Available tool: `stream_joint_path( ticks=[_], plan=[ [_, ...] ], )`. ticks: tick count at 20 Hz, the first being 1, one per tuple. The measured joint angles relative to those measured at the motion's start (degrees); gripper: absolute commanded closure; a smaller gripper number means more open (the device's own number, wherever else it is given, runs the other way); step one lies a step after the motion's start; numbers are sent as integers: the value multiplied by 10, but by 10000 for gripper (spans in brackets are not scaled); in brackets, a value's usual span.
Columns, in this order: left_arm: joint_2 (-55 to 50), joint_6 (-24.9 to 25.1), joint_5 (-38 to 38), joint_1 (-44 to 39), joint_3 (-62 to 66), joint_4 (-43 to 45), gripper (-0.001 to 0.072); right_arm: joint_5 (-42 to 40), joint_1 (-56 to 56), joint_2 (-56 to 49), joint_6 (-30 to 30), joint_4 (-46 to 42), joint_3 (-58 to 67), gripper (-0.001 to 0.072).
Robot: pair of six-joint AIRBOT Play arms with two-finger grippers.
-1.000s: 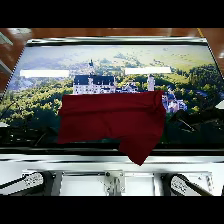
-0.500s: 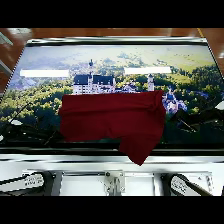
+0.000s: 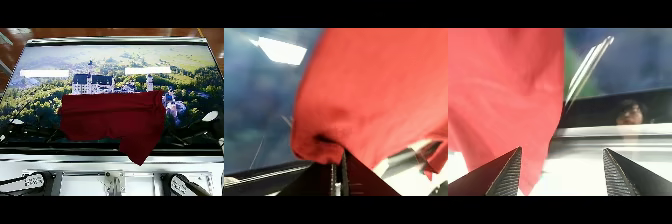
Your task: Fold the shirts.
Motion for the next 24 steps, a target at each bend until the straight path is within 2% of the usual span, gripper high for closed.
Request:
stream_joint_path(
  ticks=[4,5,7,8,10,11,18,24],
  plan=[
    [9,7,-16,-1,1,-2,666,-89,48,10,22,35,-70,79],
    [9,8,-17,-1,1,-2,666,-111,61,11,30,41,-81,102],
    [11,9,-21,-1,1,-3,666,-138,84,13,48,59,-93,228],
    [11,10,-23,-1,1,-3,666,-158,95,13,58,64,-97,322],
    [11,13,-24,-1,1,-3,667,-199,117,13,74,67,-103,581],
    [12,16,-25,-1,2,-3,667,-215,126,13,80,69,-104,647],
    [43,36,-14,-2,75,-3,667,-235,147,50,42,124,-18,649],
    [27,-1,23,-44,215,-4,666,-259,152,-8,39,157,139,649]
  ],
)
